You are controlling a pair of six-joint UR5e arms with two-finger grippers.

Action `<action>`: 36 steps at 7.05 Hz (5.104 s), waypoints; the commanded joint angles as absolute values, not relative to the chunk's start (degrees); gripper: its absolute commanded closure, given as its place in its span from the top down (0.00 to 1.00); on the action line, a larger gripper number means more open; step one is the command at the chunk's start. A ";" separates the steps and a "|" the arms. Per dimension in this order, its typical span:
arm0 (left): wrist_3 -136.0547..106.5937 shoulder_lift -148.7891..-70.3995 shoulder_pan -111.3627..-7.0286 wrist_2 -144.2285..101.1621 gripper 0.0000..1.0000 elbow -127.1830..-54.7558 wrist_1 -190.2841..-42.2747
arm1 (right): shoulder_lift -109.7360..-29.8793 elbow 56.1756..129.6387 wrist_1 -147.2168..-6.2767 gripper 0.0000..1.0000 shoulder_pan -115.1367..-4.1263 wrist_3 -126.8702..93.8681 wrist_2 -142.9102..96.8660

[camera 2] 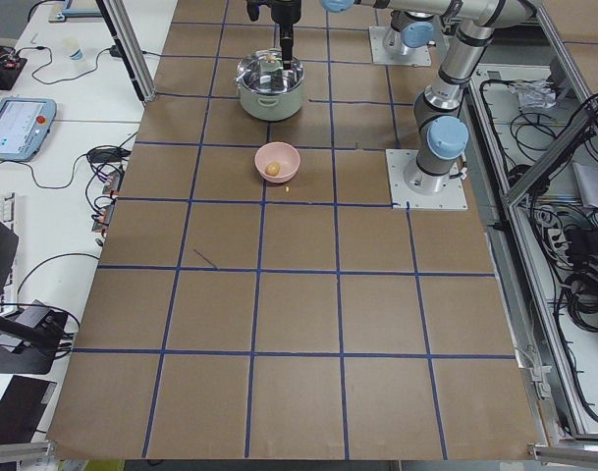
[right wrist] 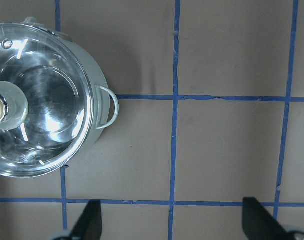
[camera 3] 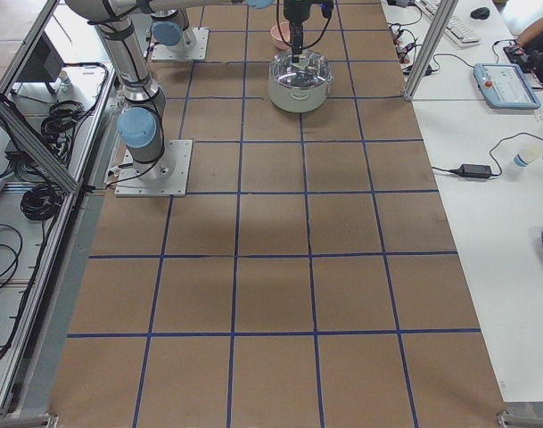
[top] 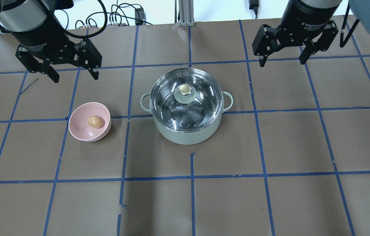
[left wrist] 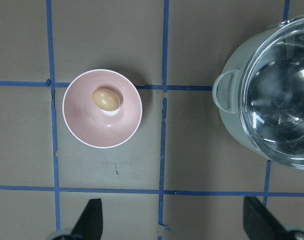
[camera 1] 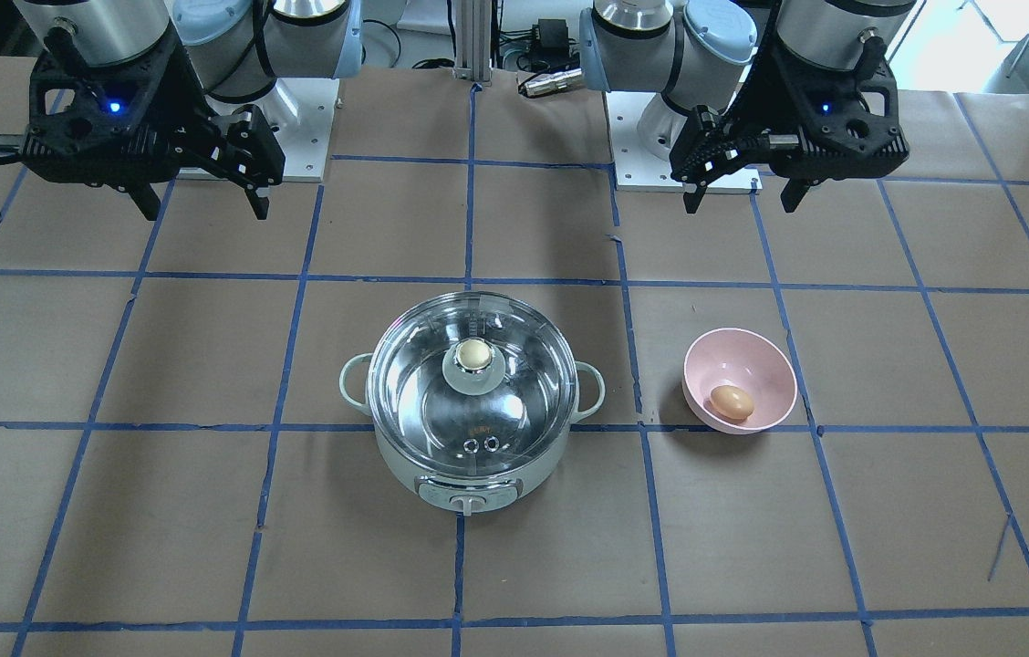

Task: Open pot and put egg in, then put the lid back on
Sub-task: 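Lower the right gripper onto the lid knob while the left gripper nears the bowl, then grasp the lid knob with the right gripper while the left gripper descends over the egg, then lift the glass lid off the pot and move it farther from the robot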

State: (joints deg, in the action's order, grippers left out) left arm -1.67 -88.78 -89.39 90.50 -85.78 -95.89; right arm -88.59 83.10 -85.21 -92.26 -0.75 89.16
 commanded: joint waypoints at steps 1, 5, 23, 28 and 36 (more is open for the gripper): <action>-1.76 -88.77 -89.21 90.09 1.00 -86.04 -95.89 | -88.68 83.41 -85.25 1.00 -92.29 -0.62 89.47; -2.71 -89.38 -88.16 90.53 1.00 -87.70 -95.80 | -87.37 84.72 -85.34 1.00 -93.07 -1.31 88.33; -30.14 -98.06 -77.17 90.00 0.96 -109.16 -56.41 | -66.53 83.22 -108.45 0.53 -113.20 -19.78 89.03; -49.92 -98.53 -77.53 89.91 0.96 -115.48 -55.20 | -66.97 81.32 -108.55 0.07 -113.12 -18.11 89.82; -52.21 -99.93 -76.82 89.74 0.96 -117.86 -51.42 | -84.27 79.44 -86.13 0.06 -97.12 -7.15 88.15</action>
State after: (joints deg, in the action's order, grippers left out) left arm -52.20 -99.79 -76.82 89.80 -117.83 -51.47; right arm -82.32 77.41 -86.48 -98.03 -10.15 87.96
